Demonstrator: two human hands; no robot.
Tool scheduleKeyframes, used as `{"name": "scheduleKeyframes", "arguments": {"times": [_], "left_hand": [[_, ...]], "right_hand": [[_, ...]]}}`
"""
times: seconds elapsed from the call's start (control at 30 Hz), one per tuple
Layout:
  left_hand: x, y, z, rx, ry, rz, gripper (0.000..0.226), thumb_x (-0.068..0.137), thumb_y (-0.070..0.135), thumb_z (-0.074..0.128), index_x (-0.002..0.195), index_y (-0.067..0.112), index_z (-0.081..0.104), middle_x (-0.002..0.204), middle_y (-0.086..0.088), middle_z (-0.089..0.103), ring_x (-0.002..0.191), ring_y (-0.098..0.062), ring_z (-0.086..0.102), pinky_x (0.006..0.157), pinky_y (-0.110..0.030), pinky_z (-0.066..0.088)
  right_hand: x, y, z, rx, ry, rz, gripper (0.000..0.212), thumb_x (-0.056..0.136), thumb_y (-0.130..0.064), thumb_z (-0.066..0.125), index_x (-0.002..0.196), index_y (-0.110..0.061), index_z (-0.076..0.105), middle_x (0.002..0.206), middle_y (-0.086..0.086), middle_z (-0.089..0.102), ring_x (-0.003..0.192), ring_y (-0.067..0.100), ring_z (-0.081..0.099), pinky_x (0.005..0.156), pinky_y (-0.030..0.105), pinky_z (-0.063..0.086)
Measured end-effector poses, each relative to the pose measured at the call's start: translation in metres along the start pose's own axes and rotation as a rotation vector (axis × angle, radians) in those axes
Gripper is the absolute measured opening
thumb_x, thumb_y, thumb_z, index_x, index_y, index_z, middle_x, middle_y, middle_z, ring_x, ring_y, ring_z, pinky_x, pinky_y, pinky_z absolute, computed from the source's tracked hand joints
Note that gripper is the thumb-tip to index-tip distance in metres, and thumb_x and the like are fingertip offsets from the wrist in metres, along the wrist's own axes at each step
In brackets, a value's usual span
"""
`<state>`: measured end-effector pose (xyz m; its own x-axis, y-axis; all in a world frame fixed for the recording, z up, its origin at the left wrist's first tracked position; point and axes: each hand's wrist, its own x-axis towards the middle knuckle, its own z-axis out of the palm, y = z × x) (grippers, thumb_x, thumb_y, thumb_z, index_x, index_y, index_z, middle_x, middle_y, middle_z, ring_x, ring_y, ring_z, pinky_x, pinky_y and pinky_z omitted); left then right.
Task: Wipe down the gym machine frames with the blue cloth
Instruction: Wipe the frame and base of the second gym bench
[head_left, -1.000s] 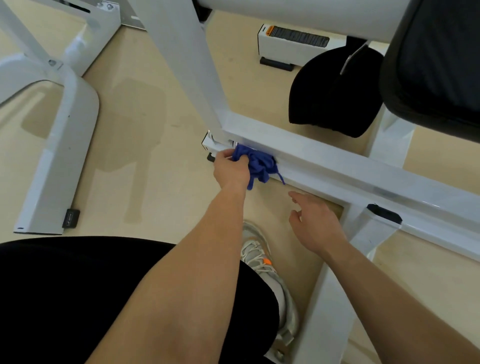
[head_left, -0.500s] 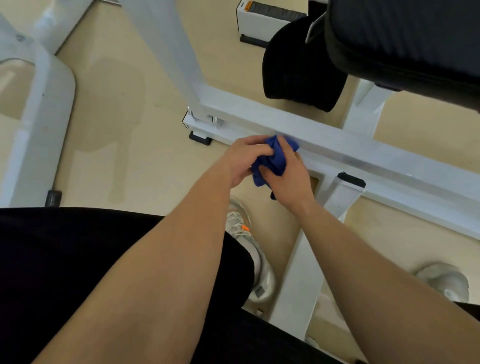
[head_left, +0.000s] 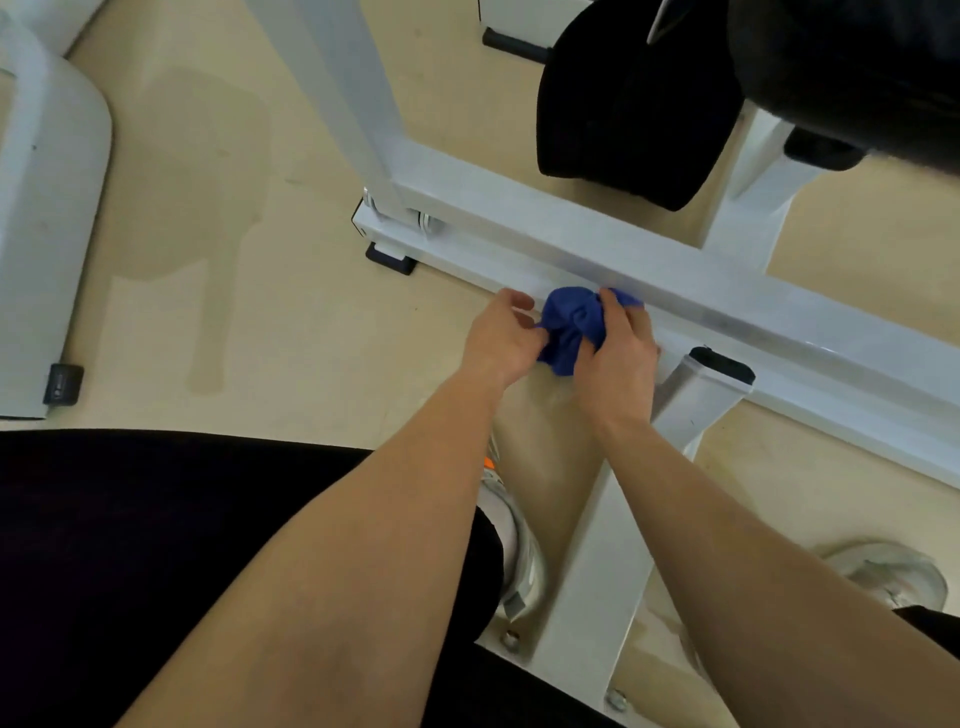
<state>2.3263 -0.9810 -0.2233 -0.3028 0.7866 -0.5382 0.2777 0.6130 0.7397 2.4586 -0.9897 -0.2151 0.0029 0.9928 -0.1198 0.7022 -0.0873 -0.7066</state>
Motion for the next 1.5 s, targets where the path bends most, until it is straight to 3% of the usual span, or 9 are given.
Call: {"name": "scheduleKeyframes", "arguments": {"times": [0.13,0.37,0.53,0.67,0.8,0.9,0.97,1.27,1.5], "left_hand": [[0.005,-0.029,0.025,-0.108,-0.070,0.073,0.079,0.070,0.014,0.082,0.135,0.019,0.037,0.099,0.006,0.061,0.091,-0.017,0.066,0.081,-0.036,0.058],[0.018,-0.032,0.044,0.013,0.082,0.123,0.027,0.080,0.016,0.068,0.104,0.027,0.061,0.082,0.006,0.068,0.075,-0.014,0.067,0.073,-0.041,0.058],[0.020,-0.015,0.015,0.106,0.380,0.258,0.023,0.082,0.010,0.059,0.098,0.026,0.061,0.086,0.009,0.064,0.077,-0.012,0.061,0.072,-0.035,0.054],[0.028,0.001,-0.010,0.149,0.458,0.291,0.023,0.085,0.008,0.054,0.103,0.023,0.058,0.087,0.011,0.062,0.078,-0.011,0.058,0.070,-0.024,0.044],[0.028,-0.005,-0.003,0.065,0.327,0.260,0.023,0.095,0.011,0.048,0.108,0.016,0.067,0.097,0.003,0.067,0.082,-0.003,0.057,0.072,-0.013,0.042],[0.024,-0.021,0.018,0.382,0.147,0.447,0.043,0.101,0.021,0.043,0.144,0.019,0.048,0.153,0.002,0.042,0.136,-0.011,0.041,0.108,-0.024,0.034],[0.029,-0.035,0.019,0.573,0.120,0.546,0.051,0.103,0.027,0.039,0.153,0.018,0.032,0.162,-0.001,0.024,0.149,-0.018,0.021,0.121,-0.035,0.022],[0.081,-0.063,-0.082,0.861,0.203,0.491,0.053,0.105,0.023,0.033,0.156,0.014,0.022,0.164,-0.007,0.018,0.149,-0.031,0.019,0.118,-0.045,0.026],[0.061,-0.050,-0.043,0.885,0.135,0.536,0.055,0.103,0.024,0.039,0.155,0.014,0.024,0.164,-0.008,0.016,0.149,-0.032,0.019,0.118,-0.043,0.028]], "right_hand": [[-0.002,0.017,0.018,-0.123,-0.144,0.009,0.063,0.102,-0.018,0.045,0.158,-0.017,0.016,0.161,0.009,0.027,0.144,0.027,0.032,0.108,0.039,0.039],[0.013,0.036,0.010,-0.284,-0.314,-0.074,0.063,0.104,-0.032,0.037,0.159,-0.020,0.009,0.165,0.006,0.014,0.153,0.021,0.008,0.123,0.040,0.013],[0.008,0.029,0.011,-0.381,-0.263,-0.095,0.064,0.098,-0.031,0.048,0.155,-0.019,0.023,0.155,0.011,0.026,0.135,0.034,0.036,0.104,0.046,0.041],[0.000,0.017,0.023,-0.488,-0.213,-0.119,0.068,0.092,-0.038,0.053,0.152,-0.016,0.030,0.148,0.016,0.021,0.128,0.038,0.029,0.104,0.050,0.039],[0.005,0.015,0.029,-0.520,-0.255,-0.132,0.069,0.098,-0.044,0.041,0.156,-0.012,0.021,0.162,0.018,0.004,0.148,0.037,0.006,0.119,0.052,0.021],[0.013,0.023,0.031,-0.562,-0.388,-0.178,0.078,0.096,-0.054,0.019,0.158,-0.012,-0.003,0.164,0.014,-0.013,0.152,0.028,-0.010,0.124,0.046,0.004],[0.017,0.027,0.031,-0.607,-0.417,-0.242,0.078,0.097,-0.054,0.019,0.157,-0.014,-0.010,0.163,0.014,-0.019,0.152,0.026,-0.015,0.125,0.043,0.000],[0.053,-0.018,0.068,-0.685,-0.550,-0.468,0.075,0.101,-0.036,0.033,0.157,-0.018,-0.013,0.162,0.011,-0.024,0.151,0.026,-0.017,0.124,0.042,-0.001],[0.041,-0.011,0.057,-0.732,-0.473,-0.432,0.081,0.096,-0.027,0.043,0.157,-0.018,-0.010,0.164,0.010,-0.018,0.152,0.025,-0.012,0.125,0.043,0.001]]}}
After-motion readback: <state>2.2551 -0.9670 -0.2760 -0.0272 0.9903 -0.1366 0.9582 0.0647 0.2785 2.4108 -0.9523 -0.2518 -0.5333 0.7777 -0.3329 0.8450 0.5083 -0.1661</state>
